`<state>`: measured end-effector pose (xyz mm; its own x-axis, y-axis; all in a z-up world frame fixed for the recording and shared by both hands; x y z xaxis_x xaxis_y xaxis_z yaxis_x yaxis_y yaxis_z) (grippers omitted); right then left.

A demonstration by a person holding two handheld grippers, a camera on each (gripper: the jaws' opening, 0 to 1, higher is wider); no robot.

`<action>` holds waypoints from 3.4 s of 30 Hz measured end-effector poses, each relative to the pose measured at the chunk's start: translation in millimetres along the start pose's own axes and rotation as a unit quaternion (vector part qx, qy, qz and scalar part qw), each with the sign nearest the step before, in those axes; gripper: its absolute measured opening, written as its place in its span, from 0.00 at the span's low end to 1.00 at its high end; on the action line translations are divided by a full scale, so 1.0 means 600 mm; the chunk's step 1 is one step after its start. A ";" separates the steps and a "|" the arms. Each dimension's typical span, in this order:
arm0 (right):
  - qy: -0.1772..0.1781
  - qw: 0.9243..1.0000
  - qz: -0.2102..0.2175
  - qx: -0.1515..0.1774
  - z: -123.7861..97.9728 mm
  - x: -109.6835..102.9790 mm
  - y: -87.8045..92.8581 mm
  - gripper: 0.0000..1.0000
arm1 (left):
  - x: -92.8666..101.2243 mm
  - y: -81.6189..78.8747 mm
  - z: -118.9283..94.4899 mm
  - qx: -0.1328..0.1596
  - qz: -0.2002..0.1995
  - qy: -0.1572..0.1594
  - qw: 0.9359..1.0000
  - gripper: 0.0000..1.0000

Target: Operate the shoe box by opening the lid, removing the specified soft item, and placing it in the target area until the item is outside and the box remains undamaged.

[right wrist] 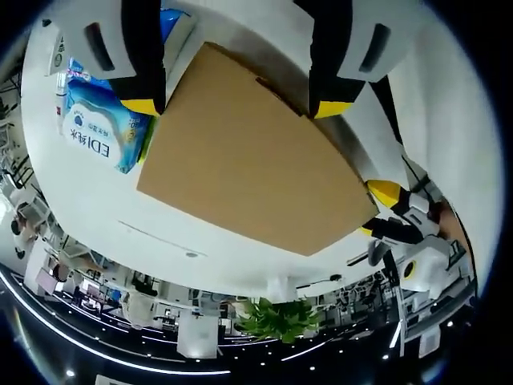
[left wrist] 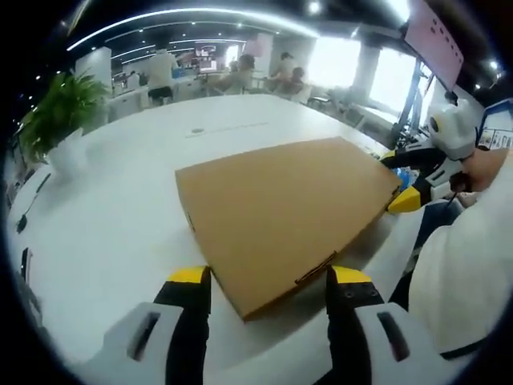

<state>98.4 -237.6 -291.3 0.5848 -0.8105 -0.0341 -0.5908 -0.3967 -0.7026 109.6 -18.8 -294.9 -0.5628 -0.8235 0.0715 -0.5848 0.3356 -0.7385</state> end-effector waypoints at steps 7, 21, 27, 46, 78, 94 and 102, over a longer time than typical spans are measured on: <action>-0.001 1.000 0.000 -0.001 -0.004 -0.001 0.004 0.74 | 0.004 0.005 -0.001 -0.002 0.009 -0.006 1.000 0.58; 0.003 1.000 0.000 0.003 -0.006 0.006 0.008 0.74 | 0.009 0.000 0.004 -0.005 0.006 -0.005 1.000 0.58; 0.005 1.000 -0.010 -0.006 -0.006 0.013 0.007 0.74 | 0.011 -0.001 0.007 -0.008 0.005 -0.006 1.000 0.58; 0.004 1.000 -0.013 -0.008 -0.005 0.016 0.007 0.74 | 0.014 -0.002 0.007 0.000 -0.010 -0.010 1.000 0.58; 0.002 0.996 -0.026 0.084 -0.089 0.038 -0.069 0.83 | -0.003 -0.111 -0.082 0.121 -0.174 0.016 0.977 0.73; -0.055 0.960 0.028 0.273 -0.118 0.025 -0.150 0.97 | -0.004 -0.116 -0.109 0.219 -0.128 -0.041 0.966 0.99; 0.032 0.888 -0.107 0.447 -0.193 0.030 -0.205 1.00 | 0.014 -0.167 -0.132 0.340 -0.092 -0.025 0.936 0.99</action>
<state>117.4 -253.3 -123.2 0.5812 -0.7919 0.1874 0.2233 -0.0662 -0.9725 117.0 -23.4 -167.4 -0.4509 -0.8648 0.2209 -0.1532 -0.1688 -0.9737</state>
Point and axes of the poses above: the point that each gripper's makers call its tool centre point, and the gripper's own axes: z roughly forward along the fingers, x roughly to its right, y roughly out of its underside, the point moved 1 cm from there along -z, roughly backward along the fingers, and after that the axes turned 5 degrees about -y, right-handed, at the moved point
